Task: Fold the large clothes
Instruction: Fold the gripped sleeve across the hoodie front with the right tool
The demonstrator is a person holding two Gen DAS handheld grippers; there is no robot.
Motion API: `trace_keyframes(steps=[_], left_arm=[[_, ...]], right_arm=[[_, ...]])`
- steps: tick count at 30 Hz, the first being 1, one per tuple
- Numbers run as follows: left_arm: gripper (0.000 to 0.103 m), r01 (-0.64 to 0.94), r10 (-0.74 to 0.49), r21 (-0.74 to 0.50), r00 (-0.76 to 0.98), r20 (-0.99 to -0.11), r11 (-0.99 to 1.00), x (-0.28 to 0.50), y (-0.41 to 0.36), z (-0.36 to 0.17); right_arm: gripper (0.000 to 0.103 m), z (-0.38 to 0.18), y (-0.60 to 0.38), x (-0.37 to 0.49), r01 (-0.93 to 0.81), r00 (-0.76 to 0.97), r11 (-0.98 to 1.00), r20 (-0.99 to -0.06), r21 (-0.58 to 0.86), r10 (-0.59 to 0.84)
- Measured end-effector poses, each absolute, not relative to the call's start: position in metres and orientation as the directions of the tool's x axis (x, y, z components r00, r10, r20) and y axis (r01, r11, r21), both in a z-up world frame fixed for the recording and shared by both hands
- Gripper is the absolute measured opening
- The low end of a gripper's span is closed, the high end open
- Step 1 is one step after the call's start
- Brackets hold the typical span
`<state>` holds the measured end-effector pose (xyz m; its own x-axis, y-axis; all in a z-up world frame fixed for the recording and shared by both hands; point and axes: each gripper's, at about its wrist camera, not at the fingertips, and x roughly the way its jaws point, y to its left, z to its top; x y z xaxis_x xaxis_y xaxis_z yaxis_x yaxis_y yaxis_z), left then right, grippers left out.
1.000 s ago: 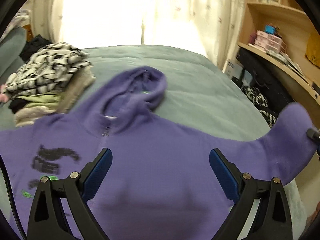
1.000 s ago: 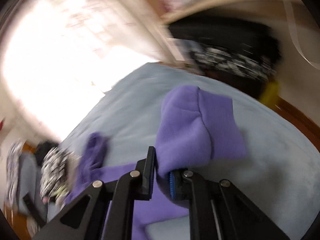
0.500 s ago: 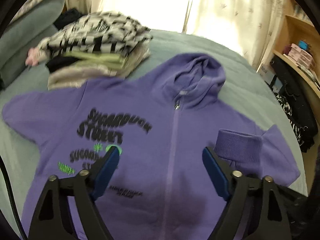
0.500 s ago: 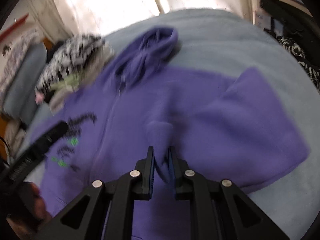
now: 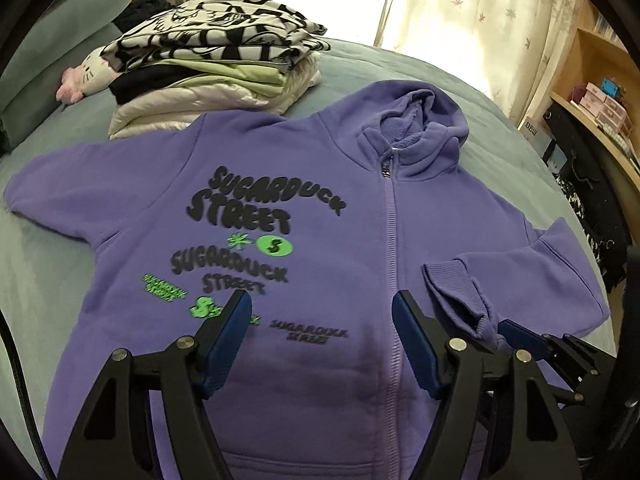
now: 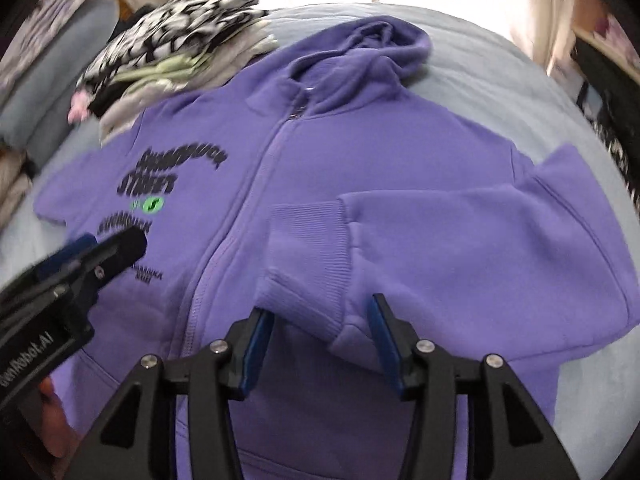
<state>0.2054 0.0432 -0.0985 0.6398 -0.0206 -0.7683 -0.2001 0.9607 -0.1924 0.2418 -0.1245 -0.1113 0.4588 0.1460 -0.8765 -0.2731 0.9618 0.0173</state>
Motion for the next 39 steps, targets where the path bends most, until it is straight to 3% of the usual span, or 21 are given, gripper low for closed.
trace_keyframes(steps=[3, 11, 14, 16, 17, 23, 34, 39], left_arm=[[0.071, -0.21, -0.035, -0.216, 0.633, -0.773, 0.953, 0.201, 0.053, -0.099], [0.071, -0.214, -0.043, -0.233, 0.641, -0.766, 0.949, 0.188, 0.058, -0.096], [0.071, -0.208, -0.047, -0.236, 0.648, -0.761, 0.949, 0.184, 0.057, -0.093], [0.071, -0.206, -0.049, -0.239, 0.65, -0.759, 0.949, 0.181, 0.058, -0.091], [0.071, -0.206, -0.05, -0.239, 0.651, -0.758, 0.949, 0.181, 0.058, -0.09], [0.072, -0.206, -0.051, -0.241, 0.651, -0.757, 0.948, 0.177, 0.06, -0.087], [0.072, -0.16, -0.072, -0.227, 0.646, -0.76, 0.961, 0.173, 0.043, -0.086], [0.072, -0.134, -0.082, -0.216, 0.638, -0.765, 0.967, 0.173, 0.031, -0.087]], right_arm=[[0.051, -0.11, -0.12, 0.237, -0.268, 0.475, 0.963, -0.871, -0.006, 0.127], [0.052, -0.094, -0.136, 0.223, -0.209, 0.488, 0.969, -0.845, 0.128, 0.217], [0.056, -0.087, -0.134, 0.218, -0.24, 0.482, 0.954, -0.831, 0.177, 0.276], [0.069, -0.086, -0.13, 0.217, -0.269, 0.449, 0.936, -0.83, 0.228, 0.331], [0.069, -0.086, -0.128, 0.216, -0.274, 0.441, 0.933, -0.831, 0.235, 0.339], [0.069, -0.078, -0.119, 0.202, -0.291, 0.505, 0.944, -0.814, 0.153, 0.287], [0.069, -0.03, -0.167, 0.169, -0.214, 0.715, 0.96, -0.641, 0.178, 0.278], [0.069, -0.017, -0.171, 0.157, -0.216, 0.743, 0.974, -0.636, 0.068, 0.209]])
